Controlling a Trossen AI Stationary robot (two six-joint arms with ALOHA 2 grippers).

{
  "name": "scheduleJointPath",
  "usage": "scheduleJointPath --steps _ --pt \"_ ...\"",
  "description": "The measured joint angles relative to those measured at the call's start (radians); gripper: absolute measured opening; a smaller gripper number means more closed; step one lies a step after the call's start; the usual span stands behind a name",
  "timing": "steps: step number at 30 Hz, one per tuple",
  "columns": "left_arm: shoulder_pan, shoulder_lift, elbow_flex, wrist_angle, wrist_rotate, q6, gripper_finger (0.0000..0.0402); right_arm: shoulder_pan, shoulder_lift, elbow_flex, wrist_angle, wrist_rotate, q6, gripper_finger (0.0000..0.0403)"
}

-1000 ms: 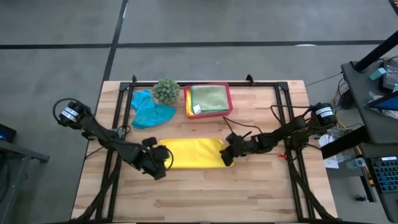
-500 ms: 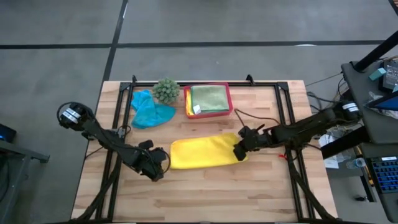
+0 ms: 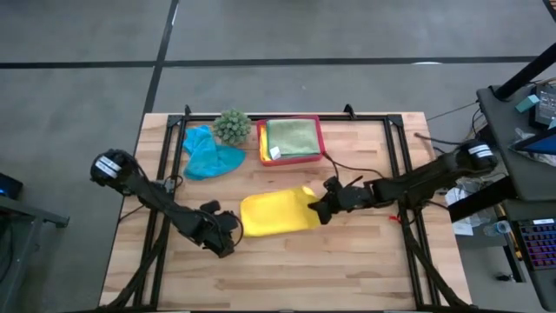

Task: Fold microfiber towels
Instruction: Fold the yellow microfiber towel

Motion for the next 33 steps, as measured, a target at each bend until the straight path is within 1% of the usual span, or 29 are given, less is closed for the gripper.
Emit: scheduleJointPath --steps 3,7,9,17,23,27,33 --pt "0.0 0.025 0.0 0.037 0.0 0.018 0.0107 0.0 0.095 0.01 0.127 0.0 0.004 0.0012" --pt "0.0 0.047 0.0 0.09 0.0 0.043 0.0107 -0.004 0.209 0.083 0.188 0.0 -0.018 0.0012" --pt "0.0 0.054 0.0 0.115 0.0 0.049 0.0107 -0.007 0.263 0.13 0.183 0.0 -0.04 0.0012" --pt "0.0 0.054 0.0 0.109 -0.005 0.049 0.0107 -0.039 0.454 0.311 0.177 0.008 -0.117 0.0012" --pt "0.0 0.054 0.0 0.135 -0.012 0.052 0.0107 -0.061 0.56 0.438 0.179 0.008 -0.163 0.0012" --pt "0.0 0.054 0.0 0.155 -0.027 0.057 0.0107 -0.066 0.622 0.516 0.109 0.007 -0.183 0.0012" --pt "0.0 0.054 0.0 0.162 -0.051 0.058 0.0107 -0.066 0.682 0.616 0.017 0.007 -0.207 0.0013"
